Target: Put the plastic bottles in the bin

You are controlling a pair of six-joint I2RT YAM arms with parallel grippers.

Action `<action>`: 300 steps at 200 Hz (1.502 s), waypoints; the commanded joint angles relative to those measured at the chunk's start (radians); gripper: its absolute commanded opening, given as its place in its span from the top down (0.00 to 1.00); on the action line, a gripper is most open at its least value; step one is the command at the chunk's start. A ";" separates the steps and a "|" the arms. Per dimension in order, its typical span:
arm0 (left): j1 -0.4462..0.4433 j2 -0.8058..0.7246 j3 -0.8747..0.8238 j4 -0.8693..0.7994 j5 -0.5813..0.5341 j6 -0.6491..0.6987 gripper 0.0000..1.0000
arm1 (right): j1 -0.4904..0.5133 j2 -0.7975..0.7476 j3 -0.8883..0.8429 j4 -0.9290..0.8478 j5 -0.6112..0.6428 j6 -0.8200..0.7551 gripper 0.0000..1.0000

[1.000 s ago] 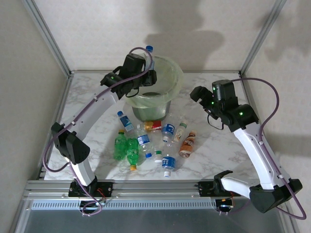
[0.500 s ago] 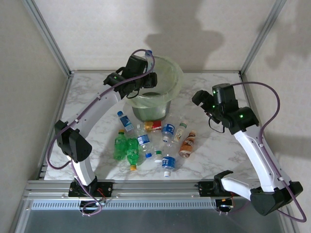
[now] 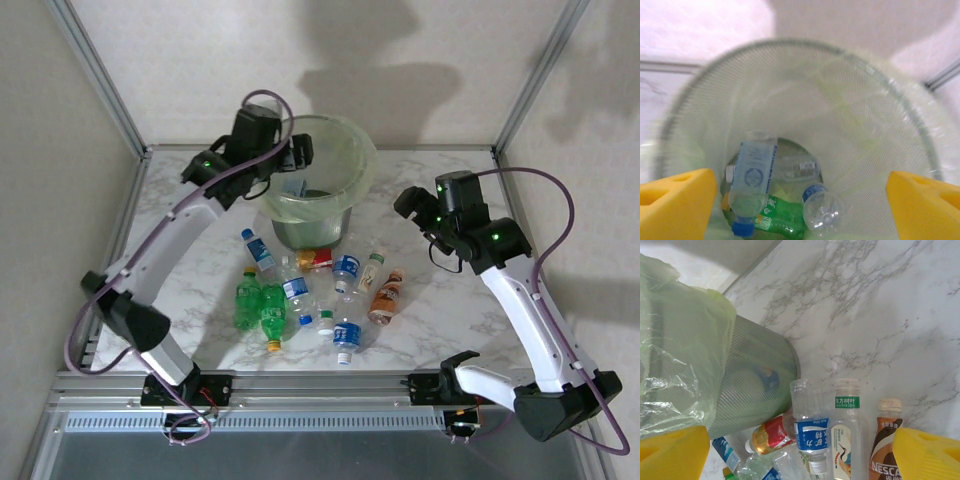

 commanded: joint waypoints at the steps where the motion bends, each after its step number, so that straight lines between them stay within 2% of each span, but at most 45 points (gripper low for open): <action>1: 0.010 -0.165 -0.042 -0.047 -0.157 -0.032 0.12 | -0.005 0.010 0.002 0.016 -0.018 -0.032 0.05; 22: 0.022 -0.293 -0.110 -0.093 -0.243 -0.048 0.11 | -0.004 0.027 -0.011 0.037 -0.040 -0.047 0.05; 51: 0.035 -0.419 -0.207 -0.125 -0.281 -0.084 0.09 | -0.002 0.080 -0.024 0.037 -0.065 -0.084 0.06; 65: 0.036 -0.445 -0.236 -0.118 -0.258 -0.118 0.10 | 0.001 0.098 -0.052 0.030 -0.062 -0.095 0.06; 94: 0.035 -0.469 -0.282 -0.017 -0.133 -0.179 0.10 | 0.029 0.143 -0.157 0.029 -0.069 -0.084 0.07; 126: 0.035 -0.444 -0.281 0.044 -0.051 -0.192 0.09 | 0.097 0.162 -0.258 0.047 -0.056 -0.038 0.08; 195: 0.036 -0.363 -0.255 0.123 0.011 -0.164 0.10 | 0.192 0.124 -0.434 0.012 -0.036 0.066 0.11; 252: 0.036 -0.287 -0.209 0.154 0.045 -0.135 0.10 | 0.263 0.131 -0.475 0.010 -0.056 0.088 0.12; 300: 0.035 -0.228 -0.167 0.158 0.088 -0.119 0.11 | 0.272 0.179 -0.498 0.034 -0.053 0.088 0.15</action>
